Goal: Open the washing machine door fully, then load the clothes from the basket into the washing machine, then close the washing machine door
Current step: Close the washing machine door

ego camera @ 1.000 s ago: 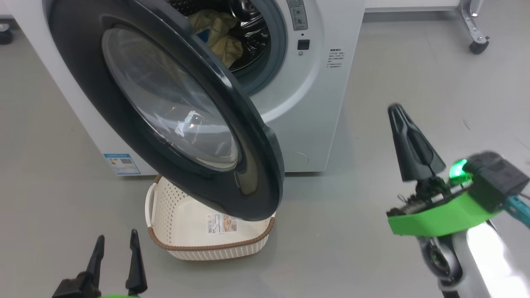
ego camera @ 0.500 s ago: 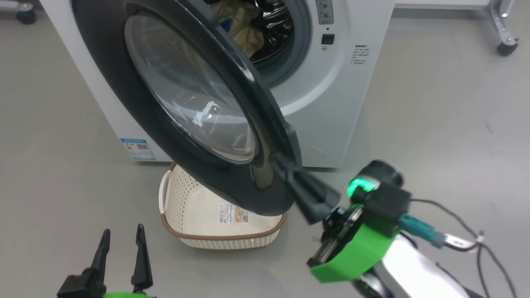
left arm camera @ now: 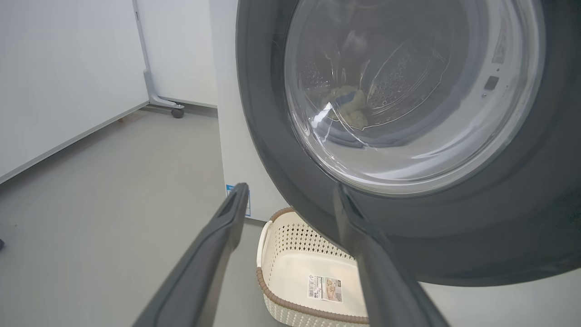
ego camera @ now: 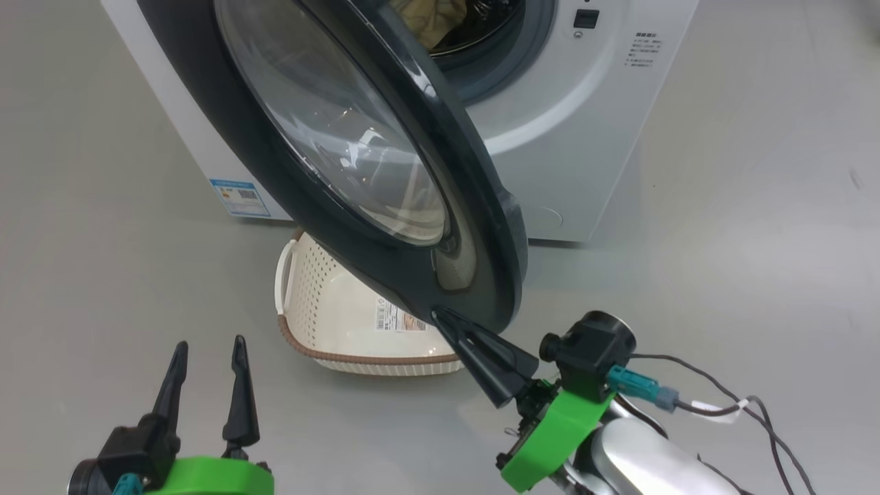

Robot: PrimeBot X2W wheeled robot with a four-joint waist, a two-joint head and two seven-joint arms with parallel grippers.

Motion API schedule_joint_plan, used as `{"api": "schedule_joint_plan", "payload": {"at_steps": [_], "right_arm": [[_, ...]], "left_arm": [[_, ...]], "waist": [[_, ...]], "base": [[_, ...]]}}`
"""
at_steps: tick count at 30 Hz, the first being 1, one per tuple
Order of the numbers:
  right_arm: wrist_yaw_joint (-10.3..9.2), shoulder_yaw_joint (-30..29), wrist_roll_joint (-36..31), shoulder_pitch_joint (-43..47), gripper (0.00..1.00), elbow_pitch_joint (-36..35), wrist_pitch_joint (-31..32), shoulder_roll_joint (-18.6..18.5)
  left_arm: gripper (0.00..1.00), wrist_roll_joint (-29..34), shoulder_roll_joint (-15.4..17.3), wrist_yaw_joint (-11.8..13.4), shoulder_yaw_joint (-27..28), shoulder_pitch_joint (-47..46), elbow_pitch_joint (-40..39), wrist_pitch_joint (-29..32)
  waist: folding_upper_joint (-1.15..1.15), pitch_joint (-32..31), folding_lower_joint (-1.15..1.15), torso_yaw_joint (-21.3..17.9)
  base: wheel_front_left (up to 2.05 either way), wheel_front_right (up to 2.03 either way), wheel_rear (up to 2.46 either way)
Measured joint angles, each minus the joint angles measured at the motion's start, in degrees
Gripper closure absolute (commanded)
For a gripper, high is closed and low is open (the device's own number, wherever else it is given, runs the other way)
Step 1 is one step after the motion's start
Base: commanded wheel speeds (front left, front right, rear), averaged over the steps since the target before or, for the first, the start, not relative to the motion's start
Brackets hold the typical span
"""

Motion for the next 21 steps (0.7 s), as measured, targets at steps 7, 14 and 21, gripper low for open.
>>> {"api": "schedule_joint_plan", "payload": {"at_steps": [7,14,21], "right_arm": [[0.0,-2.7,0.0,-0.5,1.0,2.0,0.0,0.0],[0.0,-4.7,0.0,-2.6,1.0,2.2,0.0,0.0],[0.0,-6.5,0.0,-4.7,1.0,2.0,0.0,0.0]], "left_arm": [[0.0,0.5,0.0,0.0,0.1,-0.7,-0.4,0.0],[0.0,1.0,0.0,-0.1,0.1,-1.5,-0.6,0.0],[0.0,1.7,0.0,-0.2,1.0,-2.0,-1.2,0.0]], "waist": [[0.0,1.9,0.0,-0.4],[0.0,3.8,0.0,-0.2],[0.0,5.3,0.0,-0.6]], "base": [[0.0,0.0,0.0],[0.0,0.0,0.0],[0.0,0.0,0.0]]}}
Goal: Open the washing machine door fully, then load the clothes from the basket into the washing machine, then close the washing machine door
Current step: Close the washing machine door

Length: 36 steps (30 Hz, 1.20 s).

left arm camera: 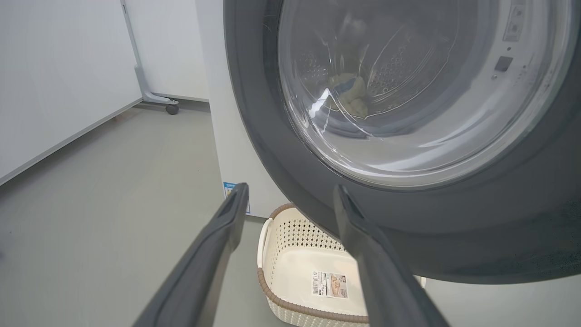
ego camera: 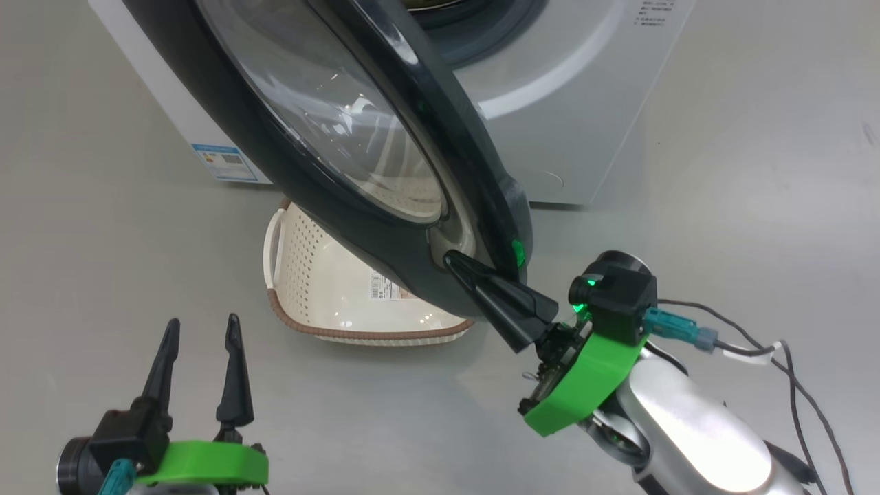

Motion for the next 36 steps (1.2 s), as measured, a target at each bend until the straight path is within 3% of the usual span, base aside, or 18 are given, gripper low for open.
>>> {"api": "schedule_joint_plan", "payload": {"at_steps": [20,36], "right_arm": [[0.02,-5.6,0.0,-6.4,1.0,-0.9,0.0,0.1],[0.02,-9.4,0.0,-15.4,1.0,-0.5,0.0,-1.9]], "left_arm": [[0.0,2.3,0.0,-0.8,1.1,-1.8,-1.8,0.0],[0.0,2.8,-0.2,-0.7,0.9,-6.0,-3.2,-0.4]], "waist": [[0.0,5.7,0.0,-3.7],[0.0,13.4,0.01,-2.0]], "base": [[0.0,0.0,0.0],[0.0,0.0,0.0]]}}
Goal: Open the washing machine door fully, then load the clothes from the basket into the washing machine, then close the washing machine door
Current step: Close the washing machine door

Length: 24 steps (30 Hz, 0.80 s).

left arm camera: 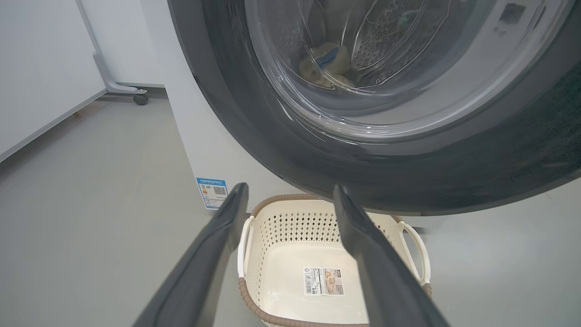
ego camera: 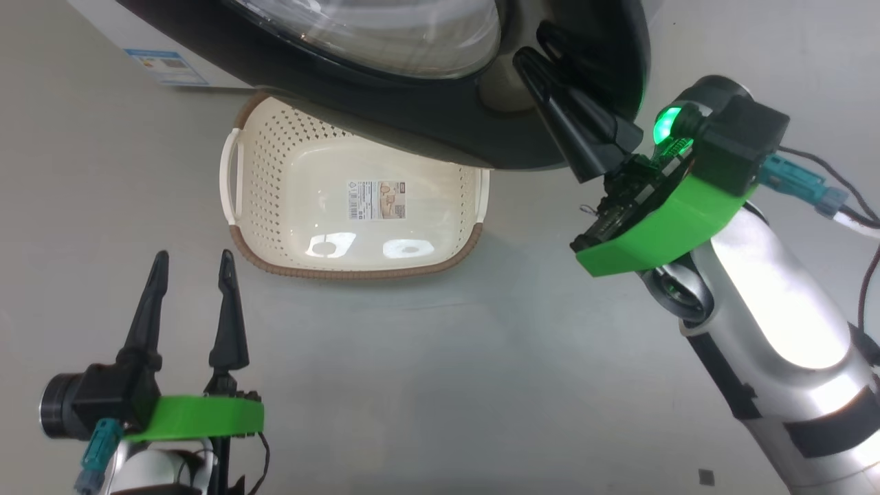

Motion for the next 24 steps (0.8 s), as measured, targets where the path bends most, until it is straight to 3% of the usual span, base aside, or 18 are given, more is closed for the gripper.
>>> {"api": "schedule_joint_plan", "payload": {"at_steps": [24], "right_arm": [[0.01,-2.1,-0.4,-11.8,1.0,2.7,0.0,-4.0]], "left_arm": [[0.0,0.6,0.0,0.3,-2.0,-1.1,-2.9,0.0]], "waist": [[0.0,6.4,0.0,0.8]], "base": [[0.0,0.0,0.0]]}}
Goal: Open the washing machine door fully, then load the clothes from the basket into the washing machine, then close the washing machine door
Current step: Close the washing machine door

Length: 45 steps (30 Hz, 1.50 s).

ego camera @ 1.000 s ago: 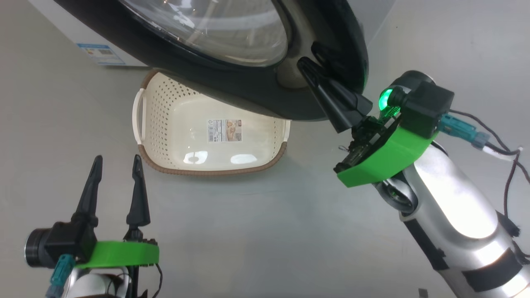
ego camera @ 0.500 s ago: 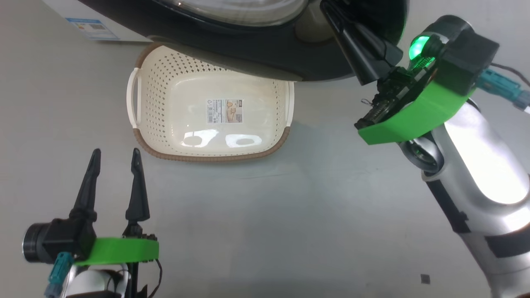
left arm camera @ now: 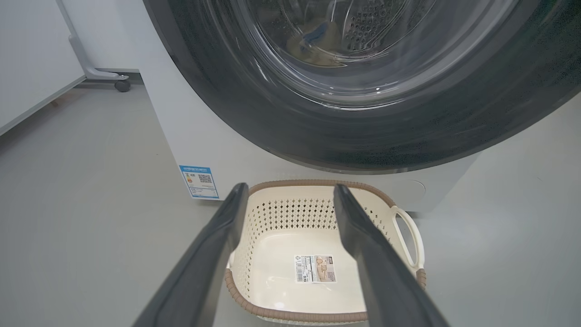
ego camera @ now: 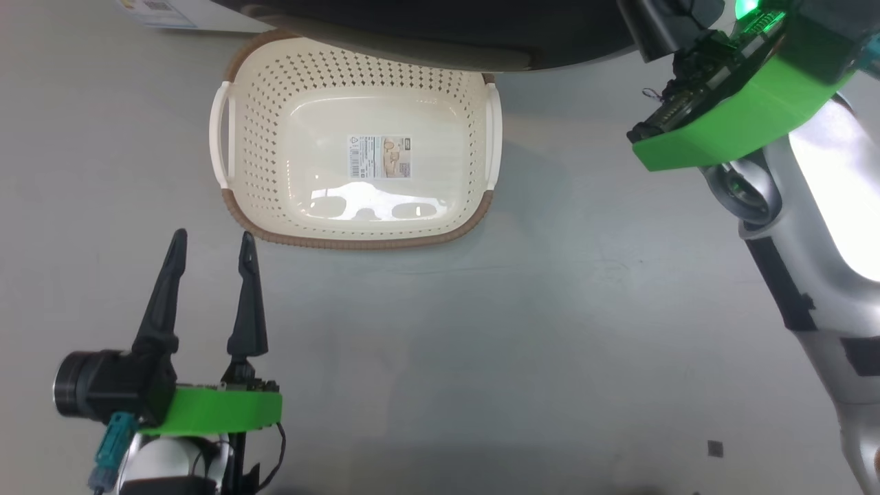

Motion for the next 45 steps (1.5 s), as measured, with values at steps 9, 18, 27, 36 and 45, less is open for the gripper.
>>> {"api": "schedule_joint_plan", "payload": {"at_steps": [9,18,27,36,45], "right_arm": [[0.03,-1.1,-0.2,-3.8,1.0,2.0,0.0,-1.6],[0.03,-3.2,-0.8,-8.2,1.0,4.3,0.0,-3.8],[0.34,-4.5,-1.3,-12.4,1.0,9.1,-0.4,-5.4],[0.66,-4.5,-2.2,-12.9,1.0,10.7,-0.4,-5.6],[0.55,-5.3,-2.5,-11.4,1.0,8.5,-0.4,-5.7]], "left_arm": [[0.0,0.0,0.0,0.1,-2.1,-0.9,-1.1,0.0],[0.0,0.0,0.0,0.1,-2.1,-0.9,-1.4,0.0],[0.0,0.0,-0.1,0.1,-2.2,-0.6,-2.4,0.0],[0.0,-0.2,-0.1,0.6,-2.7,-0.7,-2.4,0.0],[0.0,-0.6,-0.1,0.6,-2.5,-1.0,-1.2,0.0]], "waist": [[0.0,0.6,0.0,0.9],[0.0,0.7,0.0,1.3],[0.0,2.6,0.0,3.7],[0.0,2.4,-0.01,4.3],[0.0,0.2,0.0,2.3]], "base": [[0.0,0.0,0.0],[0.0,0.0,0.0],[0.0,0.0,0.0],[0.0,0.0,0.0],[0.0,0.0,0.0]]}}
